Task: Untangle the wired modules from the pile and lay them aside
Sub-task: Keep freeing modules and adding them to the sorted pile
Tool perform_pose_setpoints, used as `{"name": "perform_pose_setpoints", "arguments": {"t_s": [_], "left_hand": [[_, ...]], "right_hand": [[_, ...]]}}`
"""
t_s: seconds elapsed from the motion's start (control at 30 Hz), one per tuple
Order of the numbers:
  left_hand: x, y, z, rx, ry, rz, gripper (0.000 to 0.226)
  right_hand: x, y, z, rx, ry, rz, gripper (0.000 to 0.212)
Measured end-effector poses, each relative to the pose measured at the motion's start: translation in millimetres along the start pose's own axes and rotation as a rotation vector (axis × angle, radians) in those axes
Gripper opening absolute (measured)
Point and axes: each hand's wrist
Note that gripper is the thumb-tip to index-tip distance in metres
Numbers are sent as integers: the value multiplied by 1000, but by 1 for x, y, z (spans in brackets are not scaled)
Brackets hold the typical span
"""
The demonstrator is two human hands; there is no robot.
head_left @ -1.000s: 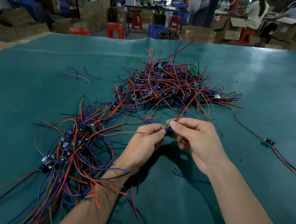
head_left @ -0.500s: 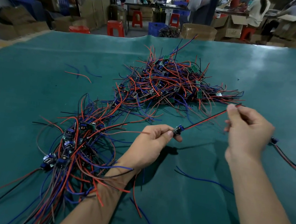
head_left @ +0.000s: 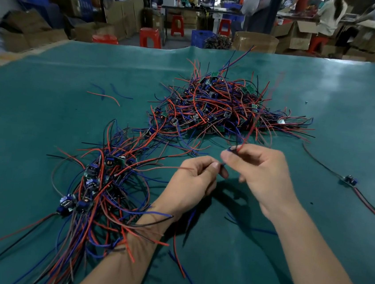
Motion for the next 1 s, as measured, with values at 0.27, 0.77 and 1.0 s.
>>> {"name": "perform_pose_setpoints", "arguments": {"t_s": [0.27, 0.77, 1.0], "left_hand": [[-2, 0, 7, -252, -11, 38, 30], [0, -1, 1, -167, 65, -5, 29], [2, -1, 0, -145, 53, 1, 27]], "right_hand": [[-30, 27, 86, -250, 172, -402, 22], [-118, -75, 76, 1011, 11, 541, 27], [-123, -55, 29, 1104, -87, 362, 29]]}}
Point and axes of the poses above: each hand's wrist, its own x-axis away from the middle knuckle, its own y-axis out of the back of the hand, z = x × y, and after that the axes turned 8 degrees about y, right-handed
